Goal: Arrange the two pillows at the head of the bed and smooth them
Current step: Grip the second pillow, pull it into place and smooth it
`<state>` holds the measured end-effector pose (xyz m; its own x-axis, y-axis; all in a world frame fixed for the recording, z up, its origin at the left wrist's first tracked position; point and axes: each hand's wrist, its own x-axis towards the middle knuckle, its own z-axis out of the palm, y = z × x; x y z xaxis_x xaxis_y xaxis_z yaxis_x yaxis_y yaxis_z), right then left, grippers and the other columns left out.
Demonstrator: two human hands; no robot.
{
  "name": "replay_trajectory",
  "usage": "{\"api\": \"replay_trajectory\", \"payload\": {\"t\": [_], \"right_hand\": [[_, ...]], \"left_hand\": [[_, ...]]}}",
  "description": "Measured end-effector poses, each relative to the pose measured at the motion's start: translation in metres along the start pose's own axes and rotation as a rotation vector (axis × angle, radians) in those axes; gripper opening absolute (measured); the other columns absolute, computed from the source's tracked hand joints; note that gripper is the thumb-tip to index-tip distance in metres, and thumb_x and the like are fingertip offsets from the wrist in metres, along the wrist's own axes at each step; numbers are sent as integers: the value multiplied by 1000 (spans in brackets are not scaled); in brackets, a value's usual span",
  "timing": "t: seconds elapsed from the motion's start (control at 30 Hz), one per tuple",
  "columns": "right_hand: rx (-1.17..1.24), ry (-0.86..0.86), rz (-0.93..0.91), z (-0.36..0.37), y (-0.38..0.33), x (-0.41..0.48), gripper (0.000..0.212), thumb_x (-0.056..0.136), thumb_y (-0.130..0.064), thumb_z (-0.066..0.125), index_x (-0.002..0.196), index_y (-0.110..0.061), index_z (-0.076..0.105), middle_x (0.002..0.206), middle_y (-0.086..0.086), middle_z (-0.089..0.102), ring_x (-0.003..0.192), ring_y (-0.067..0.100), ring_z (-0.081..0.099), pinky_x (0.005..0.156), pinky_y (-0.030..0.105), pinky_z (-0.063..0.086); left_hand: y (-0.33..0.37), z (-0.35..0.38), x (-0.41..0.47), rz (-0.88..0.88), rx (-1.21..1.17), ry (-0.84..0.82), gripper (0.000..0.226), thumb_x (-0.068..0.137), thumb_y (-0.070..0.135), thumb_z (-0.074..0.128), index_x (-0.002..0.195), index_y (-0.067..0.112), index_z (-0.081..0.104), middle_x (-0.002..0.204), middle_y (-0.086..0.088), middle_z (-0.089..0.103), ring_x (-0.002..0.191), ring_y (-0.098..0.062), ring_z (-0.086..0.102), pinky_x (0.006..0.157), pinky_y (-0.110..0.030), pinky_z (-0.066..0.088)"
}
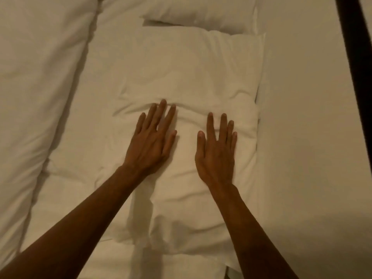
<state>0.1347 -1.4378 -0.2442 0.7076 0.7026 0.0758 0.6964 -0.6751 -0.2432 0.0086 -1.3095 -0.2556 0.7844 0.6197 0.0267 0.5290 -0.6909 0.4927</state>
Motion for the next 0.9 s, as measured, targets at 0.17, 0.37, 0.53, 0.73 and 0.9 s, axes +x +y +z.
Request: {"api": "replay_trajectory", "payload": {"t": [0.17, 0.37, 0.53, 0.73, 0.9], "right_hand": [[-68, -22, 29, 4, 32, 3, 57, 106, -47, 21, 159, -30, 11, 167, 9, 8, 154, 26, 4, 124, 49, 10], [26, 104, 57, -9, 12, 57, 59, 106, -44, 21, 160, -21, 12, 166, 15, 10, 154, 30, 4, 125, 46, 6], [-24, -15, -122, 10, 22, 111, 57, 105, -48, 16, 158, -28, 21, 165, 13, 19, 153, 29, 9, 125, 48, 8], [-130, 36, 54, 5, 48, 142, 62, 103, -50, 13, 157, -21, 24, 163, 19, 20, 152, 36, 11, 125, 46, 6], [-15, 85, -104, 8, 18, 196, 57, 105, -46, 18, 158, -23, 23, 164, 14, 20, 153, 31, 9, 124, 41, 1]], "left_hand": [[-12, 16, -4, -95, 43, -4, 55, 104, 43, 23, 157, 39, 8, 167, 1, -5, 154, -19, -5, 124, -47, 5], [-1, -12, 37, -175, -66, 131, 55, 106, 40, 21, 158, 27, 12, 167, -8, 6, 154, -26, 0, 125, -46, 4], [5, 6, 110, -81, -91, 32, 51, 107, 39, 18, 157, 31, 16, 167, -4, 6, 154, -21, 1, 124, -47, 5], [-25, 5, 138, -168, -170, 5, 52, 106, 41, 16, 157, 34, 12, 167, -4, 1, 153, -21, -3, 123, -43, -2], [-21, -7, 186, -153, -184, 31, 54, 106, 42, 16, 158, 29, 11, 167, -5, 3, 153, -25, 0, 123, -51, 0]]}}
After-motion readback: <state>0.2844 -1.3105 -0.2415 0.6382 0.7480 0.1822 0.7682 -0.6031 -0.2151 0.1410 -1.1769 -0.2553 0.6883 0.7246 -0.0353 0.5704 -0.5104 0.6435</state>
